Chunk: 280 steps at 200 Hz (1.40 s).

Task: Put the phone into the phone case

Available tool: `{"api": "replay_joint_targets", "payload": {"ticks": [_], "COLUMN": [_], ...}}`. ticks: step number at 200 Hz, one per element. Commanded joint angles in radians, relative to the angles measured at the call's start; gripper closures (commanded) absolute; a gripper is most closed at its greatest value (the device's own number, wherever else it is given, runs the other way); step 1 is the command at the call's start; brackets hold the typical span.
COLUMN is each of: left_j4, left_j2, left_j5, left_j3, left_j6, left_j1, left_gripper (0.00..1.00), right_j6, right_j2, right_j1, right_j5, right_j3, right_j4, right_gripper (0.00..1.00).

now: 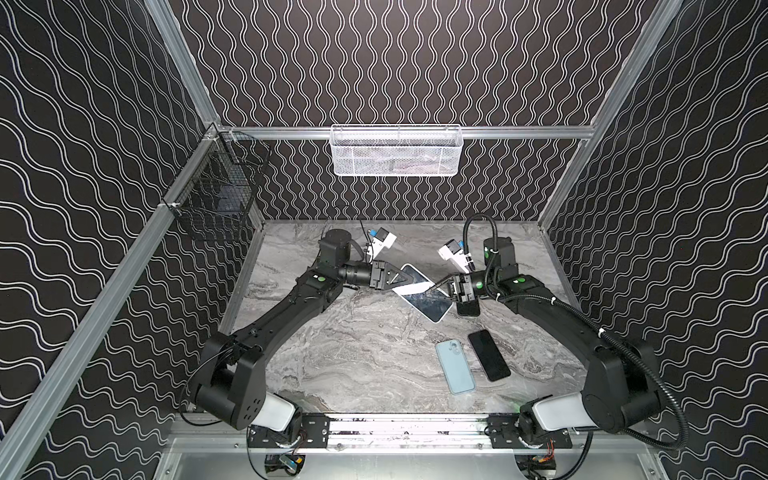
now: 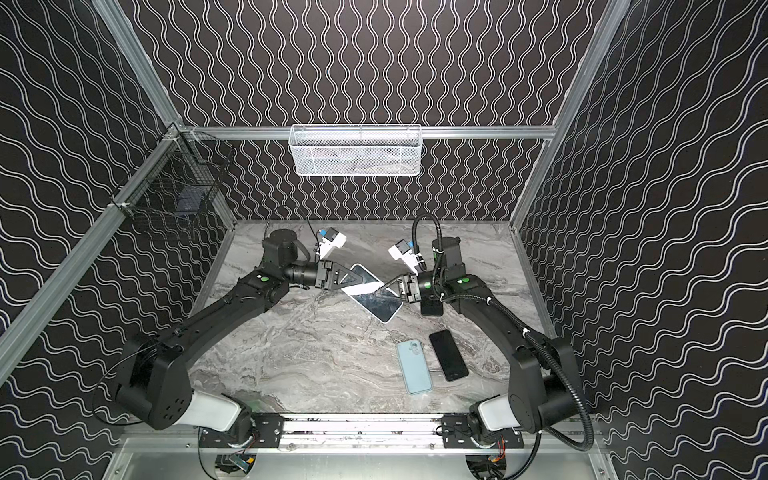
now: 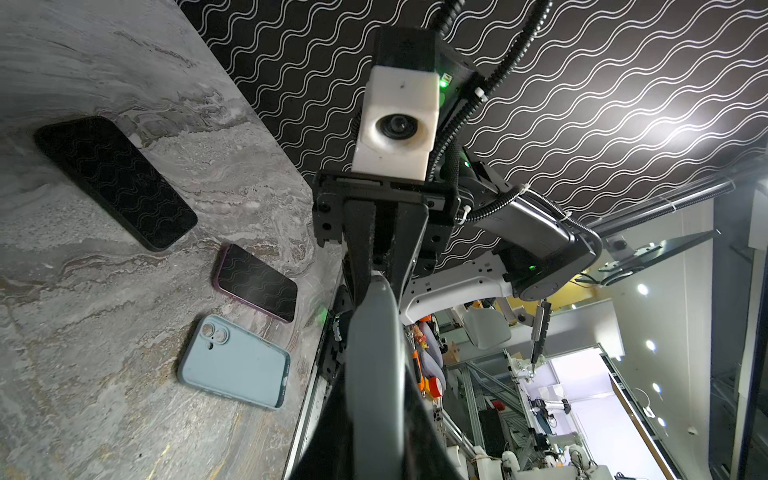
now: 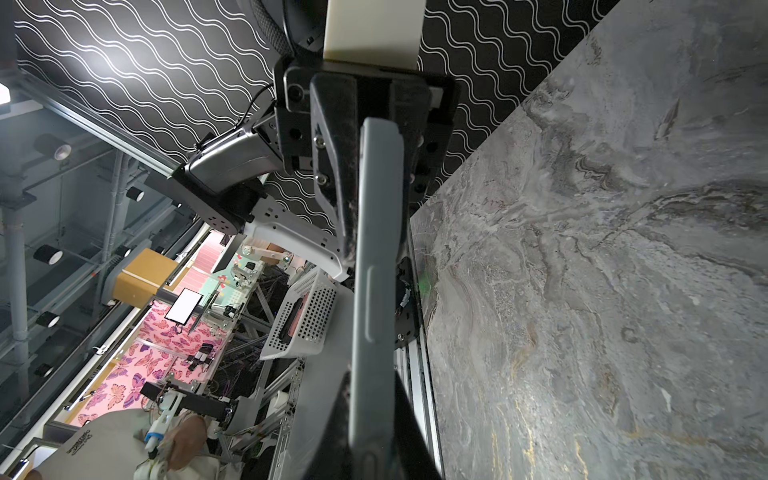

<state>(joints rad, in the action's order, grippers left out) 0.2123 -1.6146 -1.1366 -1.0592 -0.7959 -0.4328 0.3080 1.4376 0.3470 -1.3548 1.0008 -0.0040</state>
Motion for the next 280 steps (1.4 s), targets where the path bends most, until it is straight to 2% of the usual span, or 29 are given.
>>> {"api": "replay_joint_targets", "payload": {"ticks": [1,19,34,52,66,87,110,125,151,179,236,280], "left_j4": [0.094,0.079,0.013,-0.120,-0.230,-0.269,-0.286,-0.279,-0.259,-0.239,-0.213,-0.193], "left_j2": [0.025,0.068,0.123,0.199,0.251,0.311,0.329,0.327,0.331,0.342,0.329,0.313], "left_j5": [0.067,0.160,0.260,0.434,0.570,0.676,0.700,0.679,0.651,0.640,0.621,0.607], "left_j3": [0.016,0.048,0.075,0.100,0.100,0.131,0.156,0.169,0.196,0.216,0.232,0.231], "left_j6": [-0.053,-0.060,-0.037,0.028,0.096,0.107,0.104,0.099,0.087,0.077,0.066,0.052], "left_j1": [0.018,0.068,0.117,0.149,0.150,0.151,0.150,0.152,0.151,0.151,0.151,0.151], "left_gripper": [0.48,0.25,0.14,0.02,0.02,0.02,0.02,0.01,0.02,0.01,0.02,0.02], "right_j6": [0.081,0.082,0.104,0.172,0.235,0.393,0.495,0.516,0.515,0.497,0.484,0.486], "right_j2": [-0.017,-0.021,-0.025,-0.034,-0.039,-0.037,0.029,0.095,0.195,0.239,0.275,0.276], "right_j1": [0.002,0.001,0.000,0.000,0.004,0.029,0.077,0.084,0.115,0.132,0.161,0.161], "right_j5": [0.071,0.167,0.259,0.414,0.568,0.815,1.037,1.124,1.188,1.250,1.317,1.343], "right_j3": [-0.028,-0.015,-0.021,-0.046,-0.060,-0.130,-0.152,-0.141,-0.108,-0.115,-0.166,-0.200], "right_j4": [0.094,0.028,-0.001,0.012,0.015,0.115,0.172,0.196,0.223,0.250,0.316,0.321], "right_gripper": [1.00,1.00,1.00,1.00,1.00,1.00,1.00,1.00,1.00,1.00,1.00,0.94]}}
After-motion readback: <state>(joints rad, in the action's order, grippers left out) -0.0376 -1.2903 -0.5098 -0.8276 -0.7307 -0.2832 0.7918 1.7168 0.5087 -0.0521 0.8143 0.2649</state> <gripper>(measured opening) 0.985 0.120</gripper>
